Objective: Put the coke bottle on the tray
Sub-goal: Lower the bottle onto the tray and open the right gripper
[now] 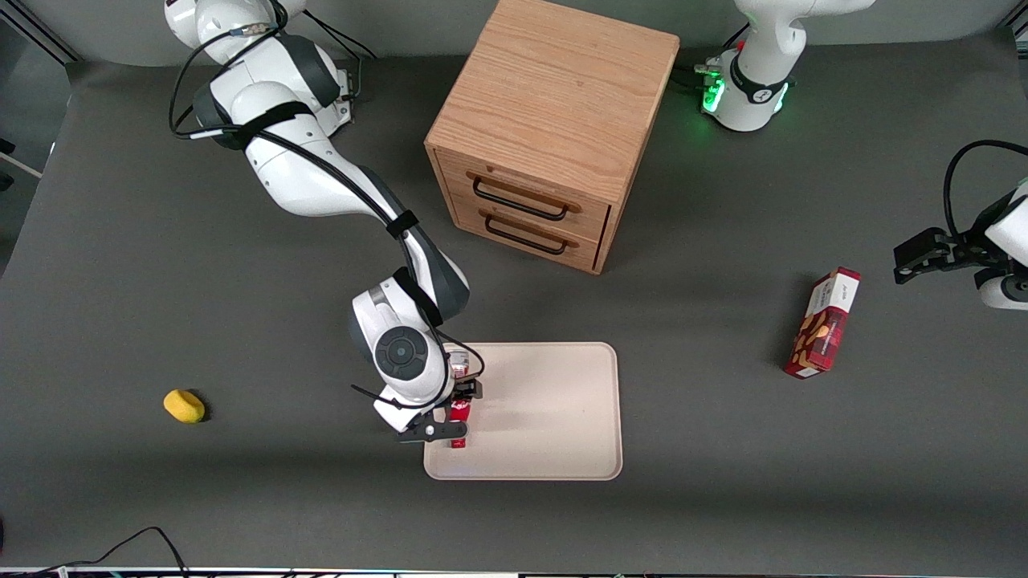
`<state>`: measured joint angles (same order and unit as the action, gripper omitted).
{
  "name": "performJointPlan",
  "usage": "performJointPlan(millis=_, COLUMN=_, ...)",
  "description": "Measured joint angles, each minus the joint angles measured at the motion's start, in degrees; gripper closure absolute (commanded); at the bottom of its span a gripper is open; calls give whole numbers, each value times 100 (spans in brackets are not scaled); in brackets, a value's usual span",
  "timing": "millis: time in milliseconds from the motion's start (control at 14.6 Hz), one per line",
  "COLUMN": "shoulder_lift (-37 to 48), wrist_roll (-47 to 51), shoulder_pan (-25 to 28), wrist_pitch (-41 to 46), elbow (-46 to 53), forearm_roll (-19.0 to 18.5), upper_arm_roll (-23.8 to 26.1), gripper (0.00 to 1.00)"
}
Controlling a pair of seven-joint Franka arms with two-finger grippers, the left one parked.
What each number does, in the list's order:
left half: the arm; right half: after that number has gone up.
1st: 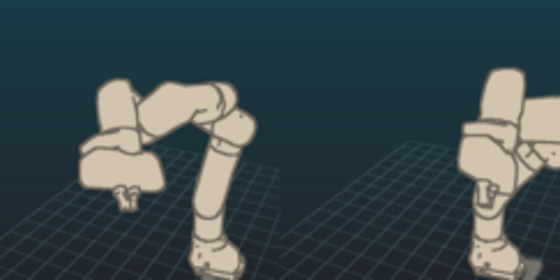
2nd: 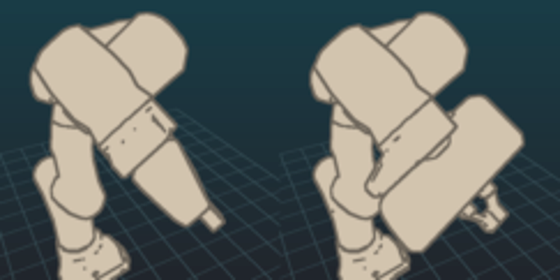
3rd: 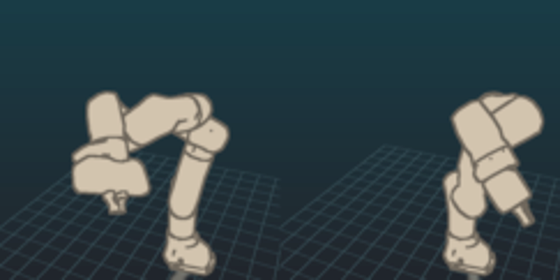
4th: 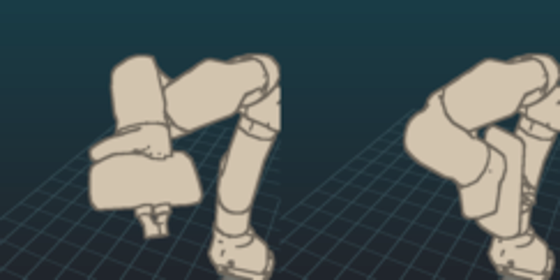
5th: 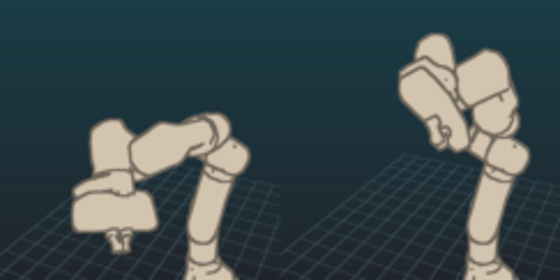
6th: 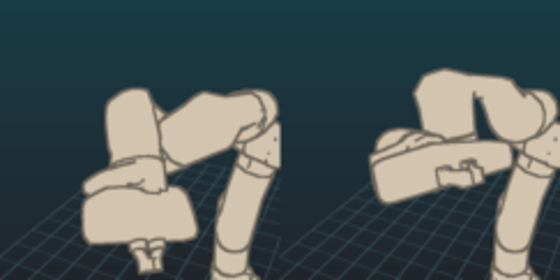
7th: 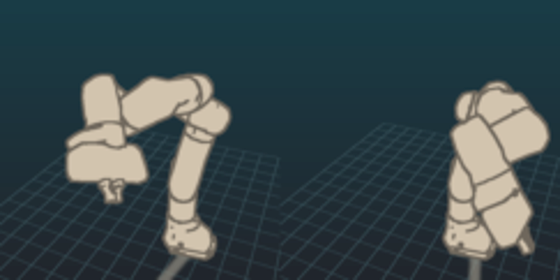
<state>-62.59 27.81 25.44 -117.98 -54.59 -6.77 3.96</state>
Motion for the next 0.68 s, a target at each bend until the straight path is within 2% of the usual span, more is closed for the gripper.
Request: performJointPlan(millis=683, shoulder_lift=101, wrist_roll=-351, shoulder_pan=-3, wrist_pitch=331, elbow=4, forearm_roll=-76, upper_arm_roll=-24, gripper=0)
